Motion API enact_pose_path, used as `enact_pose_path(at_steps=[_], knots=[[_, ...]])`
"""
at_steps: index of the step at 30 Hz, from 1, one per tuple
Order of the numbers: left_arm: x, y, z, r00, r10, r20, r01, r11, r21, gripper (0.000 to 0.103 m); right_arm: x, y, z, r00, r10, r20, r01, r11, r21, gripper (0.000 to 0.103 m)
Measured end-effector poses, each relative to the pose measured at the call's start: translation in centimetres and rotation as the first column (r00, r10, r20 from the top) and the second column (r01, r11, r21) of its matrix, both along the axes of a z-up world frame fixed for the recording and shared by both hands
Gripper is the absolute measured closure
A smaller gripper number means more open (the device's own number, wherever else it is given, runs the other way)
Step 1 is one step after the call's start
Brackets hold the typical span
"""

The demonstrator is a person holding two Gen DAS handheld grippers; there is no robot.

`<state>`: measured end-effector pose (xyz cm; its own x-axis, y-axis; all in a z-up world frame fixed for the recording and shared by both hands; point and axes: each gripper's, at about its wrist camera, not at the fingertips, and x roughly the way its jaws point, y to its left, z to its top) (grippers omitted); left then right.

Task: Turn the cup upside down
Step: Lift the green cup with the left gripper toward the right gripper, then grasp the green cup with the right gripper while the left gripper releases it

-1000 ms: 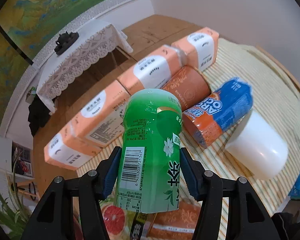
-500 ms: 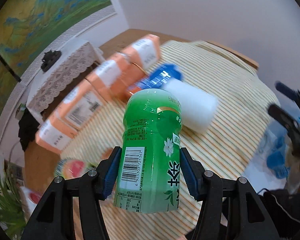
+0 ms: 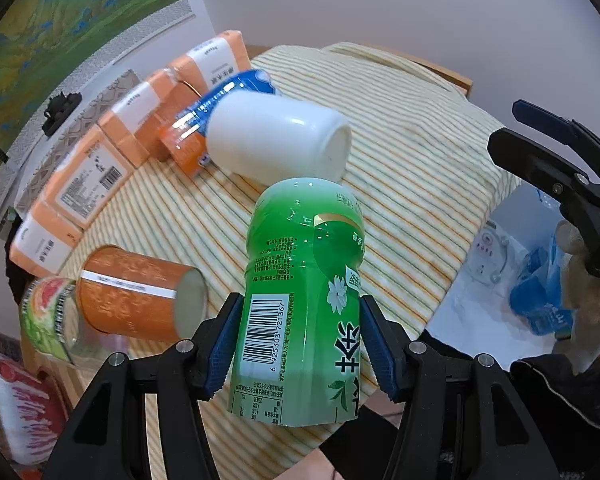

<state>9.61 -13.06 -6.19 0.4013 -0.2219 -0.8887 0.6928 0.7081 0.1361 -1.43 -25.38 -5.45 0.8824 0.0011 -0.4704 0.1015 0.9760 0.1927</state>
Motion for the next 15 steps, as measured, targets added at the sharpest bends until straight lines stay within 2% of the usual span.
enact_pose_path(at_steps=[7, 11, 15], knots=[[0.2, 0.9, -0.7, 1.0, 0.016, -0.01, -0.016, 1.0, -0.022, 0.04, 0.7, 1.4, -0.3, 0.997, 0.052, -0.062, -0.053, 0.999, -0.006, 0.009], [0.4, 1.5, -0.6, 1.0, 0.029, -0.007, -0.029, 0.999, -0.035, 0.03, 1.2, 2.2, -0.5, 0.993, 0.083, -0.086, -0.082, 0.996, 0.022, 0.009], [0.1, 2.3, -0.3, 0.999, 0.041, -0.007, -0.041, 0.998, -0.054, 0.03, 1.5, 2.9, -0.6, 0.989, 0.102, -0.103, -0.099, 0.994, 0.037, 0.009]])
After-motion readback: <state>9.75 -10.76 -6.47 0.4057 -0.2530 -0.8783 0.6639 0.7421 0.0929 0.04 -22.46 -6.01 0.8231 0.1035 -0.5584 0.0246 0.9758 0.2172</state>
